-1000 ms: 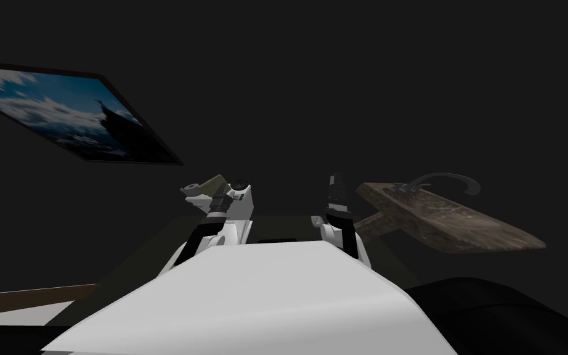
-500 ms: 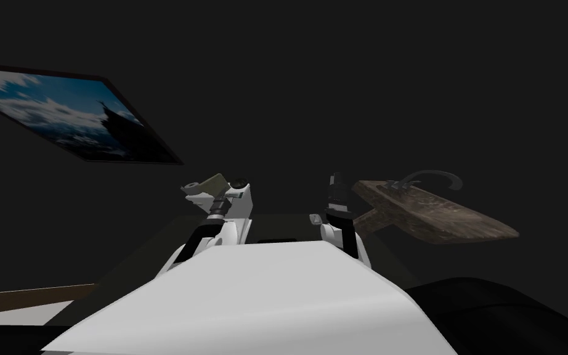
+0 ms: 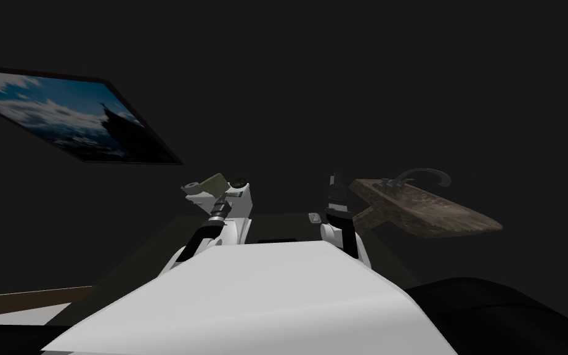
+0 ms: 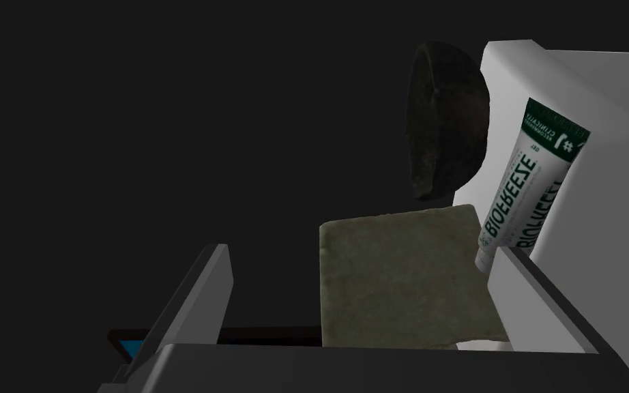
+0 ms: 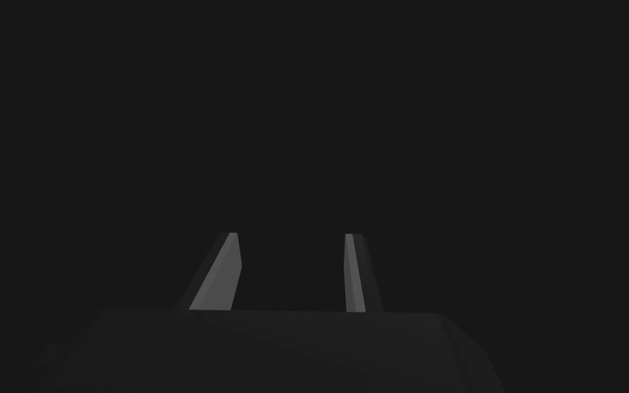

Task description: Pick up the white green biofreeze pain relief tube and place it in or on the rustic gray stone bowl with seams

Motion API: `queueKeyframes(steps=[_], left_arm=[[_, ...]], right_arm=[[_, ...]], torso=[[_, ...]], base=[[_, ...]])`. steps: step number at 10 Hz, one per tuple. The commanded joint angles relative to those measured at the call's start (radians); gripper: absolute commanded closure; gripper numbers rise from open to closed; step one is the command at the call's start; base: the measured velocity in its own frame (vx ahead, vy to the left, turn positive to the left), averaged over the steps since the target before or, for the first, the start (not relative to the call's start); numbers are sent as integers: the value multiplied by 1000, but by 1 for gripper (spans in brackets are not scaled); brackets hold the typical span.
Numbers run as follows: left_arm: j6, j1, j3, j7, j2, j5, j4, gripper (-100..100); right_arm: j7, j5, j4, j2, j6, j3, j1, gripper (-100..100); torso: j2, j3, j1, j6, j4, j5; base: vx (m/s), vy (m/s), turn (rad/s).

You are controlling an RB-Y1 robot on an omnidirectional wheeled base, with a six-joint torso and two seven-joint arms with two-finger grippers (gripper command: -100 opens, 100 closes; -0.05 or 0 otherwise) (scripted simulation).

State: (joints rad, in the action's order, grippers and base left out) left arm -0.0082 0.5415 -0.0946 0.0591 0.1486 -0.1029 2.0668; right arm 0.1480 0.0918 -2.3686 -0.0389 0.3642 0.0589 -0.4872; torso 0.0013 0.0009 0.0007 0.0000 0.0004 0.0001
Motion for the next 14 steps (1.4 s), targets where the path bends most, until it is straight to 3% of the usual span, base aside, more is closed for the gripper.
queueKeyframes(steps=[1, 7, 14], left_arm=[[29, 2, -2, 1, -12, 2, -10, -100], [137, -9, 9, -5, -24, 14, -57, -100], [286, -43, 60, -32, 52, 43, -108, -100]], right_arm=[[0, 0, 0, 0, 0, 0, 0, 0], [0, 0, 0, 0, 0, 0, 0, 0], [0, 0, 0, 0, 0, 0, 0, 0]], torso=[[0, 0, 0, 0, 0, 0], [-3, -2, 4, 0, -1, 1], [-7, -4, 7, 0, -2, 2]], base=[[-8, 11, -25], [18, 43, -39], [78, 110, -58]])
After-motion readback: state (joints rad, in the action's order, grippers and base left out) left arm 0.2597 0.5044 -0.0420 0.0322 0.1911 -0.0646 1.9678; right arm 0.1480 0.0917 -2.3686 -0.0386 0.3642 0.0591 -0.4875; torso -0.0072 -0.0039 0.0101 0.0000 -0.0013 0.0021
